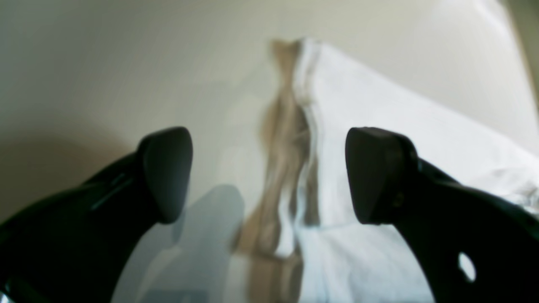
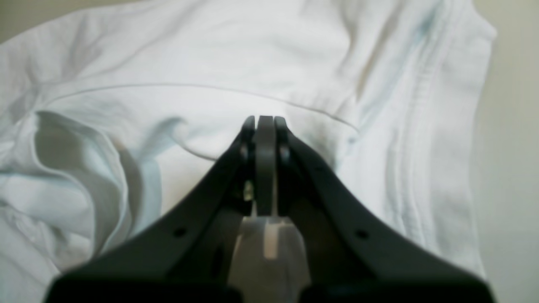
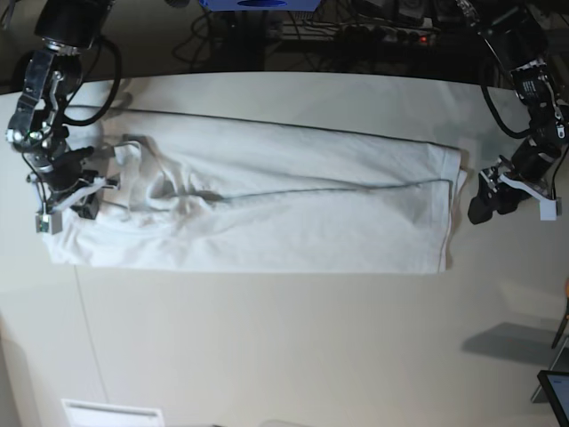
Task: Fold the T-shirt properly
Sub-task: 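Hold the shirt ends with both grippers and stretch the rectangle flat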
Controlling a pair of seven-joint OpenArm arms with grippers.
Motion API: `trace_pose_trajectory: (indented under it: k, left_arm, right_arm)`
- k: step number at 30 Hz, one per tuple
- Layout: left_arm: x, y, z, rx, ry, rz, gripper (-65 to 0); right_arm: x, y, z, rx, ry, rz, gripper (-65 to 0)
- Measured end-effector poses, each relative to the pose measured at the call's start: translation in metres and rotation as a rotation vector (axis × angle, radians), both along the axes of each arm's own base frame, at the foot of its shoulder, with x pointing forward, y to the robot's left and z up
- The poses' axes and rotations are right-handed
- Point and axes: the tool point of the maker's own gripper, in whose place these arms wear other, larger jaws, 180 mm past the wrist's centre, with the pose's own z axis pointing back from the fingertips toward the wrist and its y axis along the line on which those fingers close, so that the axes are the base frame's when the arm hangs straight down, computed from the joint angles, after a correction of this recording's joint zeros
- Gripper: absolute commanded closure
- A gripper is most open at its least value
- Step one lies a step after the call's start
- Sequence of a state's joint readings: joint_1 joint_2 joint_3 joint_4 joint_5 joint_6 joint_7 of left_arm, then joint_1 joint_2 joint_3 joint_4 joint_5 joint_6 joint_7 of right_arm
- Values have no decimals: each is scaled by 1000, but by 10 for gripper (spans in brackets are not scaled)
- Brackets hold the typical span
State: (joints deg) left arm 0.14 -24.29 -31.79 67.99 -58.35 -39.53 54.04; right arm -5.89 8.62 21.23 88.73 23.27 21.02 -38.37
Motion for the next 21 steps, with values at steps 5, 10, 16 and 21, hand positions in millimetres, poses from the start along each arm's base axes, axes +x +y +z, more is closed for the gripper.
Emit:
trace_pose_trajectory:
  k: [5,10,16,21]
  left_arm:
    - [-9,-1,-25,-62,59,30,-551]
    - [6,-31,-33,-90,58,-45,-551]
    - [16,-67,-37,-104,52,-144,-549]
    - [19,-82,-42,-115,43,-153,-546]
  right_arm:
    - [-2,0,-2,1,6,0,-17]
    - [-1,0,-1,0,4,0,-17]
    - [-1,0,-1,0,3,0,-17]
    - [-1,0,-1,0,4,0,-17]
